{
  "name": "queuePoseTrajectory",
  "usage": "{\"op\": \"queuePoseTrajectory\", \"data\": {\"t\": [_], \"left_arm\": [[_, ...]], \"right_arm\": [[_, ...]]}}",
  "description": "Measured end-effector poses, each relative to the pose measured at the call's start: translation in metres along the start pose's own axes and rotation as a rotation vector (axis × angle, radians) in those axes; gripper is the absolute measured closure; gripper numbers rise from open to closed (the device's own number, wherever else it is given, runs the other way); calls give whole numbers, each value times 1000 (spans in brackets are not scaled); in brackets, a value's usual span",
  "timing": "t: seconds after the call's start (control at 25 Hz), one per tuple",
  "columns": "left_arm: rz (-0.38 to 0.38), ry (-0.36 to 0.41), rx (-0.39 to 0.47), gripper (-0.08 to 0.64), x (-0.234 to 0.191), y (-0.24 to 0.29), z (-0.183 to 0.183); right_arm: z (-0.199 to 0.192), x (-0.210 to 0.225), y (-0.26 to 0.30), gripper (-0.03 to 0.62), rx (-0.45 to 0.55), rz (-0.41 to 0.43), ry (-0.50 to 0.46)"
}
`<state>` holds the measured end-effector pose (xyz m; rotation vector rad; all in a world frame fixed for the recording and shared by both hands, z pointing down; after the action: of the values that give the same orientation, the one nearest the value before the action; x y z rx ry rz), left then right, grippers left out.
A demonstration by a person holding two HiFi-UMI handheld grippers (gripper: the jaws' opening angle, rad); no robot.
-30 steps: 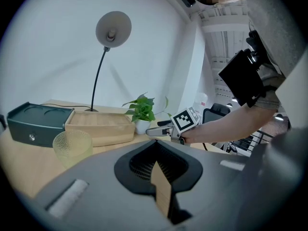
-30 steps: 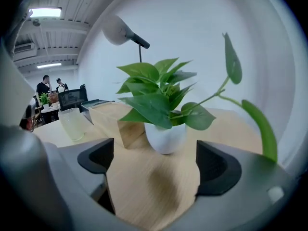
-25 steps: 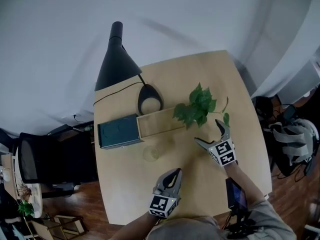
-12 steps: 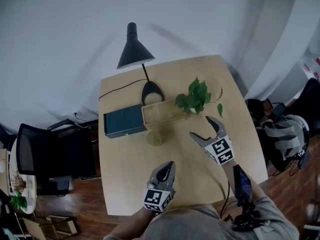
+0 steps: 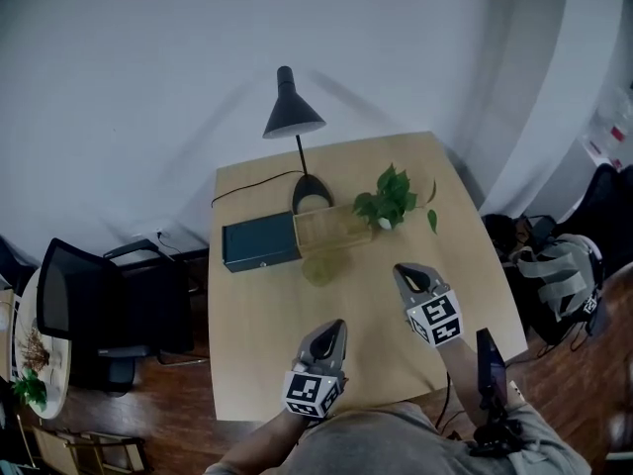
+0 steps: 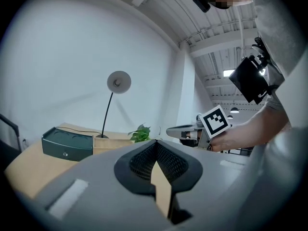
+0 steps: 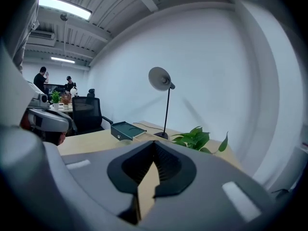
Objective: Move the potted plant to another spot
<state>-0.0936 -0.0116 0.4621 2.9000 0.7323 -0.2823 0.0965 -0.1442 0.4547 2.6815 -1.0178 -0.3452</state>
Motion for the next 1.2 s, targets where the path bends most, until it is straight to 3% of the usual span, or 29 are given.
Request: {"op": "queuePoseTrajectory", "data": {"t": [0.56, 0.88, 1.2], "left_arm": [[18, 11, 39, 566, 26, -65, 3], [37, -35, 13, 566, 53, -99, -19], [86, -22, -2, 566, 93, -107, -29]], "right_arm": [[-1, -84, -81, 588, 51, 21, 69], [-32, -133, -130, 588, 4, 77, 106], [-45, -148, -162, 588, 6, 188, 80]]}}
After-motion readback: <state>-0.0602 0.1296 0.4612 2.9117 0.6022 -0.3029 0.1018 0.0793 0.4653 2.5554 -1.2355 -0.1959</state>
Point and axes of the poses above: the fingertips, and each gripper's own axes: y forward along the fingers, x to its right, z out of its top, the point moved 7 cm from there along -y, backward along the fingers
